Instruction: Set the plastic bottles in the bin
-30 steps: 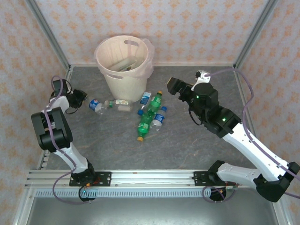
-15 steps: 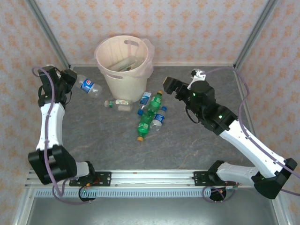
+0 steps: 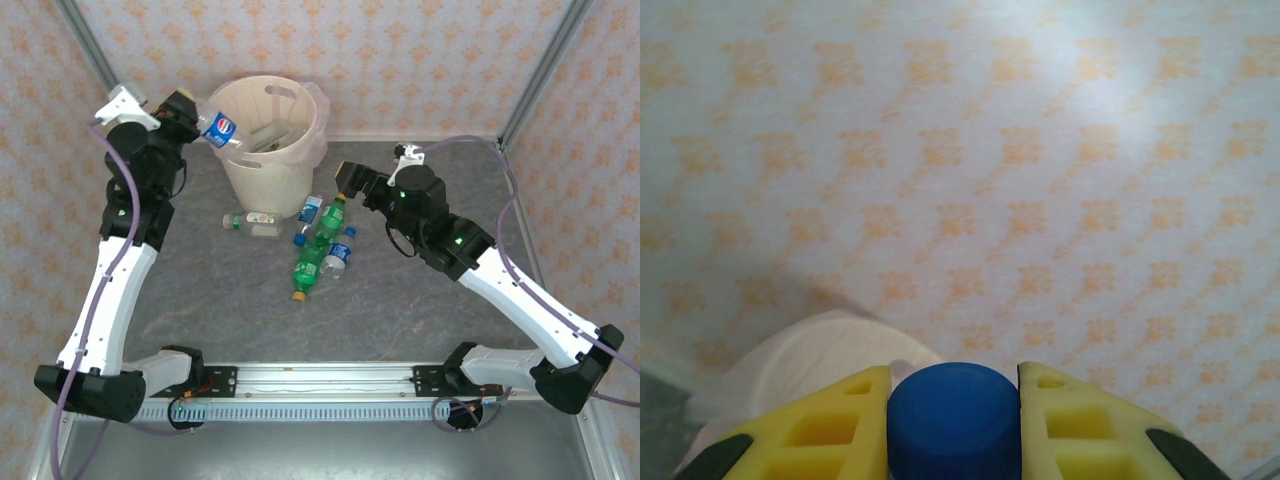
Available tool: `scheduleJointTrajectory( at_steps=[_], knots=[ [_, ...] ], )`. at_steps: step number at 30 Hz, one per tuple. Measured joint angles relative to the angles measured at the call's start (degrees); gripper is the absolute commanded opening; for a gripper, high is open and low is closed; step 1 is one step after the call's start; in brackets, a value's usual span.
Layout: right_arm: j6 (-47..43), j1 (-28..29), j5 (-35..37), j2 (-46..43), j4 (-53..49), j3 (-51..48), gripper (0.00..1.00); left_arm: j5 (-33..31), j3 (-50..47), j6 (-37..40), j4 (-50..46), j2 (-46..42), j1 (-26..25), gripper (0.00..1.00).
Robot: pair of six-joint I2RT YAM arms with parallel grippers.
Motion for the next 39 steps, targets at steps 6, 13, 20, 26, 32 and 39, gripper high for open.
scheduleJointTrajectory(
  at_steps=[6, 13, 20, 26, 32, 39],
  knots=[
    [0.02, 0.39, -0.13, 0.15, 0.00, 0.02, 1.00, -12.66, 6.86, 14.75, 5.84, 7.96, -11.87, 0.24],
    [0.02, 0.74, -0.07, 0.15, -0.04, 0.11, 1.00, -24.06, 10.71, 32.28, 14.45, 19.15, -18.23, 0.24],
    [0.07, 0.85, 0.55, -0.66, -0.24, 0.20, 1.00, -30.47, 12.22, 41.68, 21.68, 28.35, -18.99, 0.25],
    [0.04, 0.85, 1.25, -1.55, -0.57, 0.20, 1.00, -32.35, 17.77, 44.26, 21.29, 34.36, -18.99, 0.56],
    [0.04, 0.85, 1.64, -1.68, -0.87, 0.17, 1.00, -31.63, 21.92, 42.12, 16.04, 34.84, -18.99, 0.99],
    [0.37, 0.85, 1.60, -1.66, -0.87, -1.97, 1.00, -27.23, 20.41, 35.74, 7.54, 28.79, -18.99, 0.99]
  ],
)
